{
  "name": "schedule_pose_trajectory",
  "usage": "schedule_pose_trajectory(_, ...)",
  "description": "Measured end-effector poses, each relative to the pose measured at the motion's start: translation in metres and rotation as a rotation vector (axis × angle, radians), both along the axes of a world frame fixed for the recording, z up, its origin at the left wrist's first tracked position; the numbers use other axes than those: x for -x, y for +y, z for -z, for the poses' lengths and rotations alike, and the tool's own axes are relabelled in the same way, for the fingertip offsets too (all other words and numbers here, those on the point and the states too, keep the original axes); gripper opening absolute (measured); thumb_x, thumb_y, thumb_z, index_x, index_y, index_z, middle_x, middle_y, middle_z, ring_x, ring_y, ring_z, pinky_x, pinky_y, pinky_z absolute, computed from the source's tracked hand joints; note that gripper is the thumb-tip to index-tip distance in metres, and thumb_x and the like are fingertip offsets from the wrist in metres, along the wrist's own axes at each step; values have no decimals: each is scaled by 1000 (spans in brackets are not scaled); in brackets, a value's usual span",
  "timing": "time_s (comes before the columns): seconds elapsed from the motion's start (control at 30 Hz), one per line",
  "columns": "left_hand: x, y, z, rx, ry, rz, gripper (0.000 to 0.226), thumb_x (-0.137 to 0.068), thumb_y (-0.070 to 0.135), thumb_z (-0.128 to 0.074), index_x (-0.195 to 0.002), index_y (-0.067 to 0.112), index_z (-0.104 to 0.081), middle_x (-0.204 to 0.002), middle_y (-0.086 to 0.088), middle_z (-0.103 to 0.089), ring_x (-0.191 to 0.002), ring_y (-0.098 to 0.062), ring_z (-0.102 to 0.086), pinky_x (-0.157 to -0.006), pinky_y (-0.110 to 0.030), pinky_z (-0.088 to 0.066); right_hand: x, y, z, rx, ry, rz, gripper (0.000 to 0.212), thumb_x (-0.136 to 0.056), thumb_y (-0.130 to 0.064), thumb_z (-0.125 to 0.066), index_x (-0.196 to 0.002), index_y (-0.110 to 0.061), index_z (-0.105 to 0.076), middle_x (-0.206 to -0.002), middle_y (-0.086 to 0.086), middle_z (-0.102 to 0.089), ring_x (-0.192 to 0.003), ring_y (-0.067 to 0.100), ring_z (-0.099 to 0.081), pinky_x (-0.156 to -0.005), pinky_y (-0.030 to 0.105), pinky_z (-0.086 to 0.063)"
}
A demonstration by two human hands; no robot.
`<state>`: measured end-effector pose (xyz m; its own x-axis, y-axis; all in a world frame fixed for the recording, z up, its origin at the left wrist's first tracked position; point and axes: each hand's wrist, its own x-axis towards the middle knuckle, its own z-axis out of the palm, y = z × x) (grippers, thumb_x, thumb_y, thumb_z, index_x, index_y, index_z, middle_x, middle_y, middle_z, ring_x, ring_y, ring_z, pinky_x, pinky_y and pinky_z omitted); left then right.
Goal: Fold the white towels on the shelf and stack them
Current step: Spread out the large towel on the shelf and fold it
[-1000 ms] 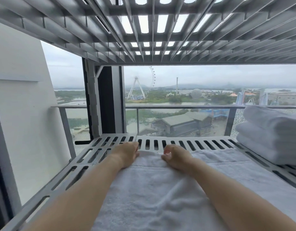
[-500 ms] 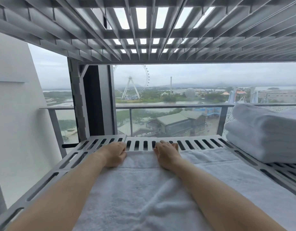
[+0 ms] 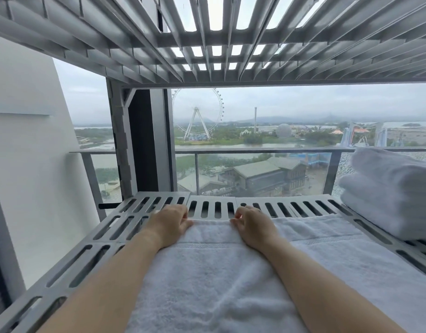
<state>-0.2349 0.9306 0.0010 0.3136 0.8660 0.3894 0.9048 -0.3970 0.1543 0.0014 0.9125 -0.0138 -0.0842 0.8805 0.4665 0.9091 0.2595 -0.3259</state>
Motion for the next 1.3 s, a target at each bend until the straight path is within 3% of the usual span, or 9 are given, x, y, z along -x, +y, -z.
schedule_pose_trajectory(0.17,-6,-2,-7,25,146,-5,14,-95,37,-46,-84,28,-41,-89,11,-48,-83,-11,-46,-82,-32,-38,1,1,-1,-18,-71,58,23,-94,-38,-46,-103,-22,-59,-109,0,-63,-103,22,-56,-93,36,-32)
schedule_pose_trajectory(0.27,-14,-6,-14,25,218,-3,4,-96,28,-43,-93,28,-45,-100,9,-55,-87,-11,-47,-87,-33,-40,-15,-2,-7,30,-165,93,26,-95,-37,-38,-105,-21,-57,-111,2,-62,-106,23,-54,-94,41,-25)
schedule_pose_trajectory(0.4,-46,-16,-21,105,277,-21,42,-87,-2,-39,-113,28,-50,-119,8,-51,-110,-15,-49,-97,-35,-38,-58,-10,-14,91,-217,111,25,-93,-26,-31,-102,-19,-53,-112,3,-60,-111,23,-50,-100,48,-17)
schedule_pose_trajectory(0.57,-110,-22,-16,171,154,12,20,-97,31,-41,-111,23,-52,-120,3,-52,-110,-17,-48,-96,-37,-41,-107,-21,-23,123,-303,153,24,-94,-28,-31,-102,-19,-52,-114,3,-59,-114,23,-49,-105,50,-11)
schedule_pose_trajectory(0.67,-138,-19,-11,196,79,28,22,-95,40,-46,-108,23,-52,-118,3,-53,-106,-14,-48,-90,-32,-42,-138,-24,-26,148,-288,189,23,-95,-30,-34,-101,-18,-52,-117,3,-59,-116,22,-48,-106,52,-12)
schedule_pose_trajectory(0.93,-145,-17,3,173,-141,56,11,-92,36,-54,-94,25,-54,-109,3,-56,-100,-15,-53,-90,-32,-44,-171,-19,-27,224,-207,215,27,-92,-40,-45,-105,-20,-58,-120,1,-58,-118,21,-46,-105,52,-25)
schedule_pose_trajectory(1.13,-146,-18,5,134,-173,53,12,-94,31,-52,-90,20,-47,-90,2,-57,-83,-17,-55,-77,-32,-46,-169,-1,-38,211,-320,127,27,-94,-38,-46,-103,-14,-56,-116,5,-59,-110,24,-51,-90,40,-42)
schedule_pose_trajectory(1.3,-145,-16,10,107,-185,35,13,-96,24,-48,-86,17,-43,-80,1,-54,-73,-18,-51,-68,-31,-43,-169,7,-18,188,-150,64,22,-93,-37,-48,-95,-17,-56,-112,4,-56,-109,22,-47,-90,35,-38)
